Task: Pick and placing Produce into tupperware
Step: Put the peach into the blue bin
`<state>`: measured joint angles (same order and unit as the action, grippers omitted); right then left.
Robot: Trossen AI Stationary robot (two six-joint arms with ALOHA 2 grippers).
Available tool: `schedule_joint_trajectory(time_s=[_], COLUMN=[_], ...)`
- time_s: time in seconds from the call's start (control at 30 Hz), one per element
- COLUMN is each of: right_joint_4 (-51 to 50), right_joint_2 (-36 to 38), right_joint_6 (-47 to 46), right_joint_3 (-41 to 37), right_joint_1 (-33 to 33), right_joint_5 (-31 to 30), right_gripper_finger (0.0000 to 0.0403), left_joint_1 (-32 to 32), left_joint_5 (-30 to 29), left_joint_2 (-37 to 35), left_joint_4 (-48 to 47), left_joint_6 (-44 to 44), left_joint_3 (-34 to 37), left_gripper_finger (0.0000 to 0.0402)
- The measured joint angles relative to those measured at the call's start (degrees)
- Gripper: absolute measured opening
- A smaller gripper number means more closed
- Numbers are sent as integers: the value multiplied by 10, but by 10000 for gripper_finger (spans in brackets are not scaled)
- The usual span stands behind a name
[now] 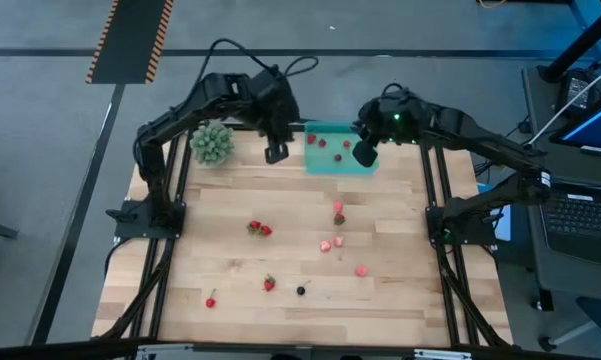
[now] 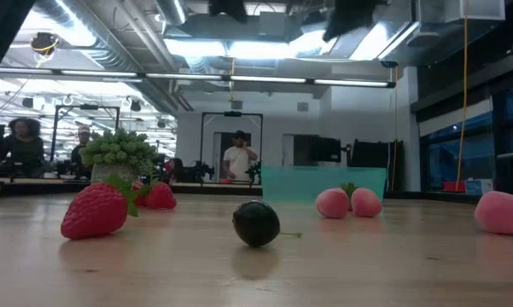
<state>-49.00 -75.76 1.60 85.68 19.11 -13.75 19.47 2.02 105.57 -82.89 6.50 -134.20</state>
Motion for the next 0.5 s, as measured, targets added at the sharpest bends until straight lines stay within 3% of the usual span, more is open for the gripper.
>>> schedule_joint_trajectory(time_s=[0.2,0.33,0.5], right_joint_4=[-24,5,23], right_joint_2=[74,154,236], right_joint_6=[-27,-49,-107], right_joint_3=[-83,-162,-239], right_joint_1=[-7,-15,-32], right_joint_5=[-1,-1,-1], right_gripper_finger=[67,67,67], left_joint_1=[-31,-52,-92], left_joint_5=[-69,-106,-111], left_joint_2=[-43,-114,-208], left_joint_4=[-46,-6,86], left_joint_6=[-47,-88,-167], left_joint_3=[68,181,358], left_gripper_finger=[43,36,29])
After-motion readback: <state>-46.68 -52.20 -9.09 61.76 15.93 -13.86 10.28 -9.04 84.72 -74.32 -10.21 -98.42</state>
